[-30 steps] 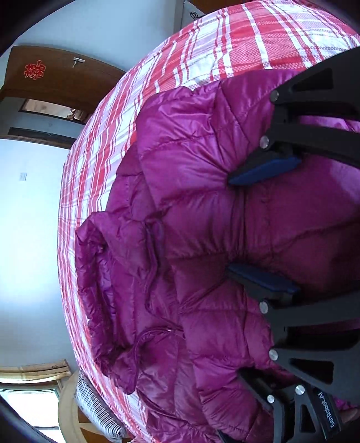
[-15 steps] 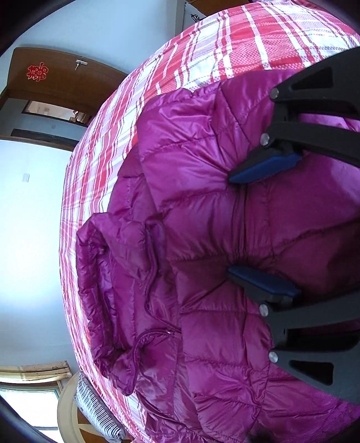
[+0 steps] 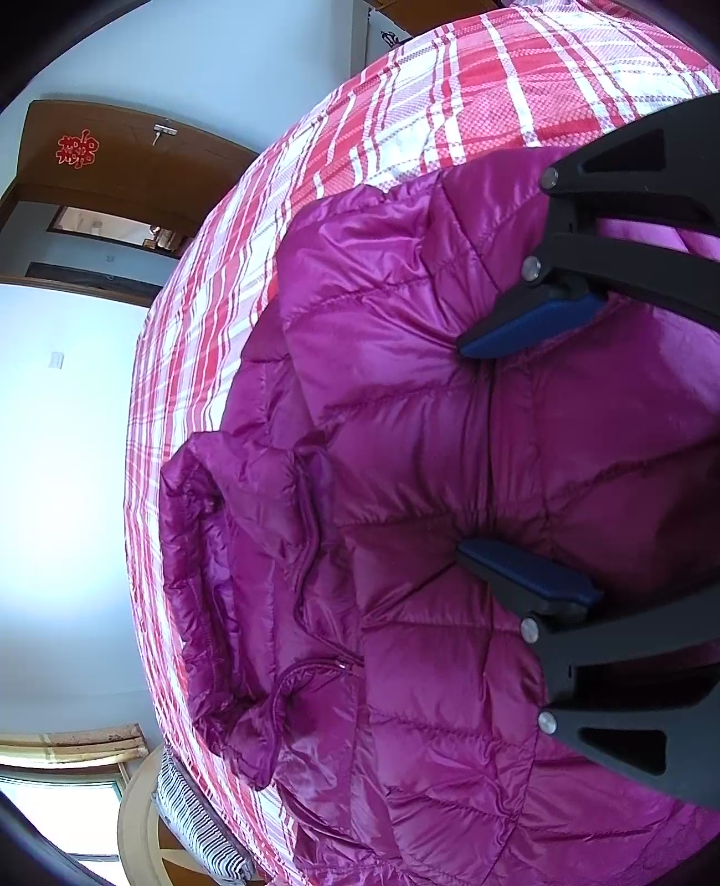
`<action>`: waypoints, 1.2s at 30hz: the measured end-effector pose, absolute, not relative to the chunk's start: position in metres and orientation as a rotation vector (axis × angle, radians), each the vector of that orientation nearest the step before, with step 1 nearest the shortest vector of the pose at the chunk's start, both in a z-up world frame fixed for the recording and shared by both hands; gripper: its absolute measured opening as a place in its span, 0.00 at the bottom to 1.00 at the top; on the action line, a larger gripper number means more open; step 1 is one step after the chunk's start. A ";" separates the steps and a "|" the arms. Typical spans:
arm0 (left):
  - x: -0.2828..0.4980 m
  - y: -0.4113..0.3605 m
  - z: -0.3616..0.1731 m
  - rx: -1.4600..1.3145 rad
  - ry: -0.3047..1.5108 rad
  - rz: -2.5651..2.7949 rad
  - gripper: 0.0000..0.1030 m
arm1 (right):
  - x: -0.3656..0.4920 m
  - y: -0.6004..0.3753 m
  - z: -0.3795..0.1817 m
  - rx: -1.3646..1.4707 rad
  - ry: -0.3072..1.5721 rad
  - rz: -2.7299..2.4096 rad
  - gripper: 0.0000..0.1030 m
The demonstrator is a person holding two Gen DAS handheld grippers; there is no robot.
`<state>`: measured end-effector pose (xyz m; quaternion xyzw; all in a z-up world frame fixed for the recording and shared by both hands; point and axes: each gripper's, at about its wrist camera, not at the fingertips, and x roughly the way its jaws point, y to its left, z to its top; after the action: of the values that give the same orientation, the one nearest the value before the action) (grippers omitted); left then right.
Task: Fold large clothes
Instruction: 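Grasp the other coat sleeve with the left tool, then lift the sleeve and fold it across the coat body with the left tool, then release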
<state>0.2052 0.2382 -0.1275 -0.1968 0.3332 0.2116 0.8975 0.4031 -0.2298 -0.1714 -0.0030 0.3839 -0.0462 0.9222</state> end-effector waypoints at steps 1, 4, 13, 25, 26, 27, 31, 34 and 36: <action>0.210 0.242 -0.131 -0.413 0.696 0.446 0.91 | 0.403 -0.230 -0.171 -0.007 0.788 -0.095 0.70; 0.227 0.251 -0.142 -0.436 0.743 0.430 0.68 | 0.401 -0.231 -0.171 -0.002 0.786 -0.092 0.71; 0.222 0.238 -0.128 -0.415 0.712 0.381 0.09 | 0.400 -0.234 -0.171 0.008 0.784 -0.086 0.71; 0.215 0.211 -0.041 -0.334 0.545 0.264 0.06 | 0.398 -0.241 -0.172 0.040 0.773 -0.054 0.79; 0.216 0.207 -0.032 -0.324 0.528 0.249 0.06 | 0.398 -0.241 -0.172 0.037 0.773 -0.054 0.80; 0.217 0.202 -0.021 -0.316 0.509 0.230 0.06 | 0.399 -0.240 -0.172 0.034 0.774 -0.055 0.80; 0.227 0.176 0.015 -0.297 0.457 0.137 0.06 | 0.399 -0.239 -0.173 0.035 0.773 -0.052 0.80; 0.239 0.152 0.033 -0.288 0.442 0.076 0.06 | 0.400 -0.239 -0.173 0.029 0.775 -0.054 0.81; 0.248 0.132 0.046 -0.266 0.427 0.040 0.06 | 0.400 -0.240 -0.171 0.037 0.780 -0.035 0.81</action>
<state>0.2480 0.1318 0.0461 -0.1318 0.2112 0.0200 0.9683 0.4004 -0.2405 -0.1708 0.0182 0.3803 -0.0171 0.9245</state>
